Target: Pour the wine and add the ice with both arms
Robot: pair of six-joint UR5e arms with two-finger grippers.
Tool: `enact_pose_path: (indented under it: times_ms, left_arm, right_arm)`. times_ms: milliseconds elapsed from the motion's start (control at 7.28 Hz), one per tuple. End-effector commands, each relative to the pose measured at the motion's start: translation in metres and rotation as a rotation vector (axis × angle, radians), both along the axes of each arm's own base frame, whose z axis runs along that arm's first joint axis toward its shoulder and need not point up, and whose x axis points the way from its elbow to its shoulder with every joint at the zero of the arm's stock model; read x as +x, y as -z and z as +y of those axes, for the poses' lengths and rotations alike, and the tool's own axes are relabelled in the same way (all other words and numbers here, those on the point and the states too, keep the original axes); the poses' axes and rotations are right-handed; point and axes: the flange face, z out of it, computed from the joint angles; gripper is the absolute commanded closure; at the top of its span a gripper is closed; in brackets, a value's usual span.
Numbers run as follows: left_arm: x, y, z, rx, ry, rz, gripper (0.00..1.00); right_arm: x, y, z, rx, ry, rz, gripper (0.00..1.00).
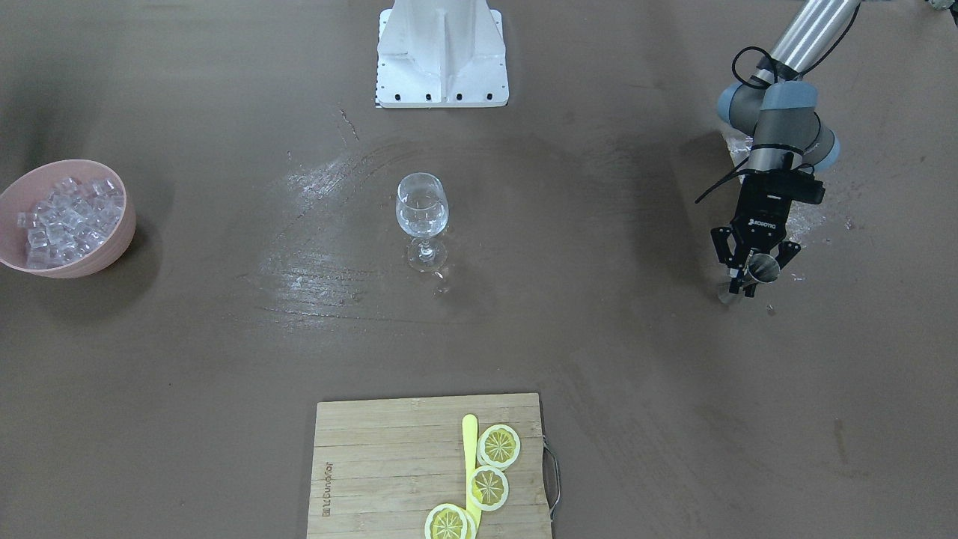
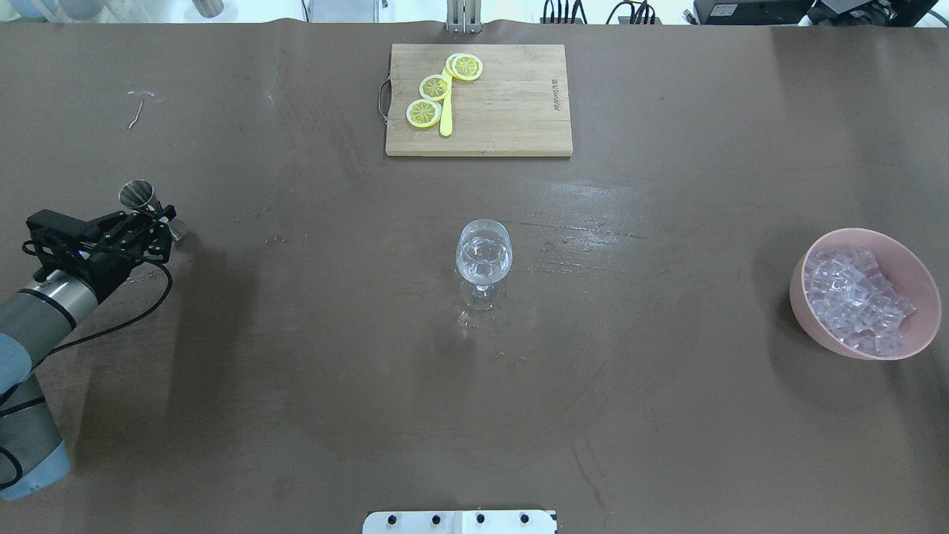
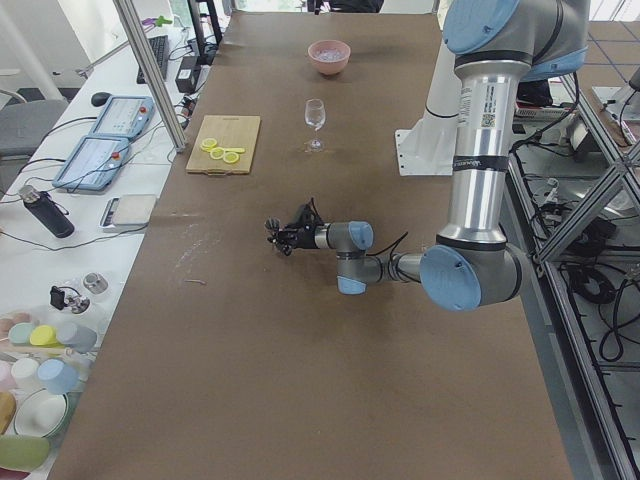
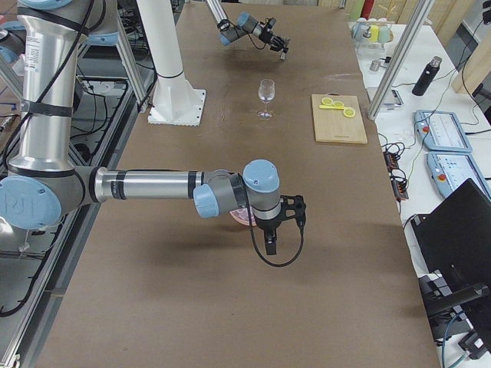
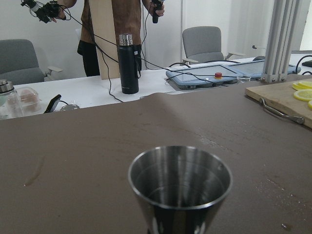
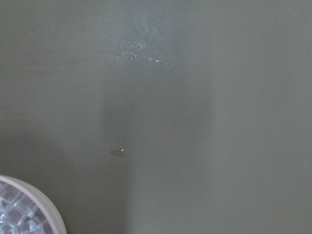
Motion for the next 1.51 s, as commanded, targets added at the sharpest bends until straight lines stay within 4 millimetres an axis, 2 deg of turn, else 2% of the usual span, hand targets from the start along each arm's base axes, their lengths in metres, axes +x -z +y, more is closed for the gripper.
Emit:
enact_pose_path:
  times_ms: [0,275,412,550,687,1374]
  left_arm:
    - [0.005,-0.002,0.004,0.003,-0.014,-0.006,1.00]
    - [0.003,-0.017,0.010,0.017,-0.026,0.004,1.00]
    - [0.003,-0.018,0.010,0.018,-0.027,0.005,1.00]
    - [0.003,-0.016,0.010,0.020,-0.029,0.009,0.83]
    - [0.001,-0.015,0.012,0.031,-0.030,0.027,0.03]
    - [-0.008,-0.025,0.024,0.041,-0.042,0.042,0.02]
  right_arm:
    - [0.000,0.000,0.001,0.000,0.000,-0.001,0.00]
    - [0.000,0.000,0.000,0.002,0.000,0.000,0.00]
    - [0.000,0.000,0.000,0.003,0.001,0.001,0.00]
    - [0.000,0.000,0.000,0.003,0.001,0.001,0.00]
    - [0.000,0.001,0.000,0.004,0.001,0.000,0.00]
    - [0.000,0.000,0.000,0.012,0.001,0.000,0.00]
